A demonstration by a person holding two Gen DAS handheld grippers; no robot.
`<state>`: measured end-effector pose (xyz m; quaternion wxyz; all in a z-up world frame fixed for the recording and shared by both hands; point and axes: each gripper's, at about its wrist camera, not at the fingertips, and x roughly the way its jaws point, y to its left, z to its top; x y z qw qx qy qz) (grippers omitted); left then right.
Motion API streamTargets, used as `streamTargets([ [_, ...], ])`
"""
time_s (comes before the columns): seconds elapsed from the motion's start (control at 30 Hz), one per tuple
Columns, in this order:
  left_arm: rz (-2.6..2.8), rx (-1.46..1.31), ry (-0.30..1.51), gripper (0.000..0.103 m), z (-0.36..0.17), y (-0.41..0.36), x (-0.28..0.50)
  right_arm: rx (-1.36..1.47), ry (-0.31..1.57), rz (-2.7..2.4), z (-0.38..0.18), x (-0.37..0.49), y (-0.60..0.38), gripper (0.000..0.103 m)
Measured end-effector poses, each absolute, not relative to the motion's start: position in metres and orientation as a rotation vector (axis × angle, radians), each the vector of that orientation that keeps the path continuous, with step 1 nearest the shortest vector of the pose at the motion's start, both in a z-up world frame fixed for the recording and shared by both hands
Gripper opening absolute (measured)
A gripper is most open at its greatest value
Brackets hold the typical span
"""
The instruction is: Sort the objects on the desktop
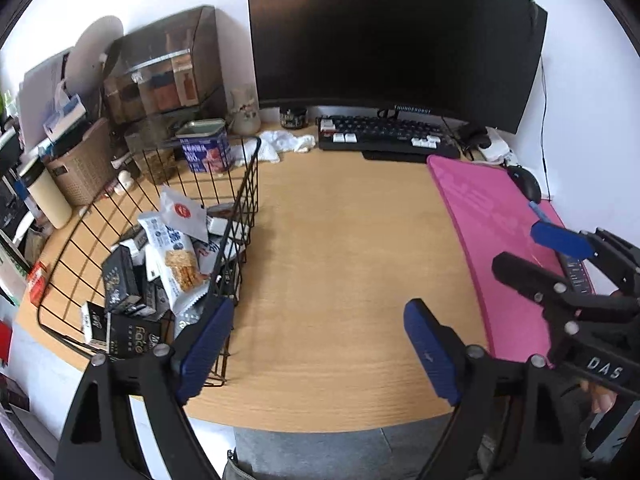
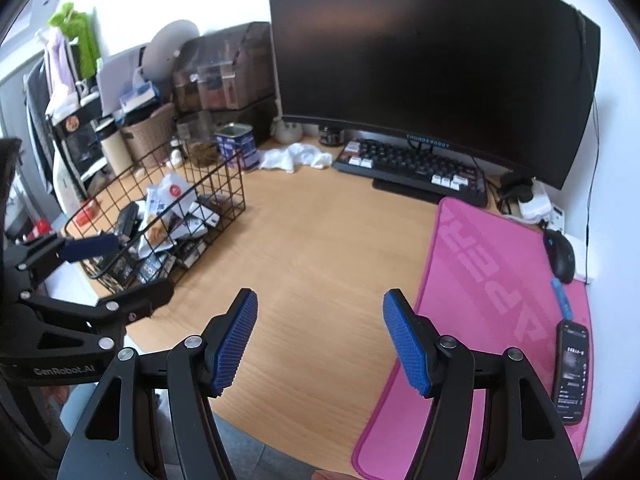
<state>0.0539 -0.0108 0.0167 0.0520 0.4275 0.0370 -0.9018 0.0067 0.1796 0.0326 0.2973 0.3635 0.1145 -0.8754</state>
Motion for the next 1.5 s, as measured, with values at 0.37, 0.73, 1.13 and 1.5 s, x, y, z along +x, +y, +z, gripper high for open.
streamTargets([
  [0.37, -2.748, 1.316, 0.098, 0.088, 0.014, -0.007, 0.054, 0.972, 0.342, -2.332, 0.023, 0.005, 0.171, 0.065],
  [0.73, -2.726, 1.326, 0.021, 0.088, 0.012, 0.002, 0.053, 0.975, 0.344, -2.328, 0.023, 0.007, 0.171, 0.065],
  [1.13, -2.725, 1.330, 0.020, 0.088, 0.011, 0.002, 0.052, 0.978, 0.347, -2.324, 0.021, 0.008, 0.169, 0.065],
  [1.5, -2.724, 1.329, 0.020, 0.088, 0.009, 0.000, 0.052, 0.978, 0.349, -2.323, 0.021, 0.008, 0.168, 0.065],
])
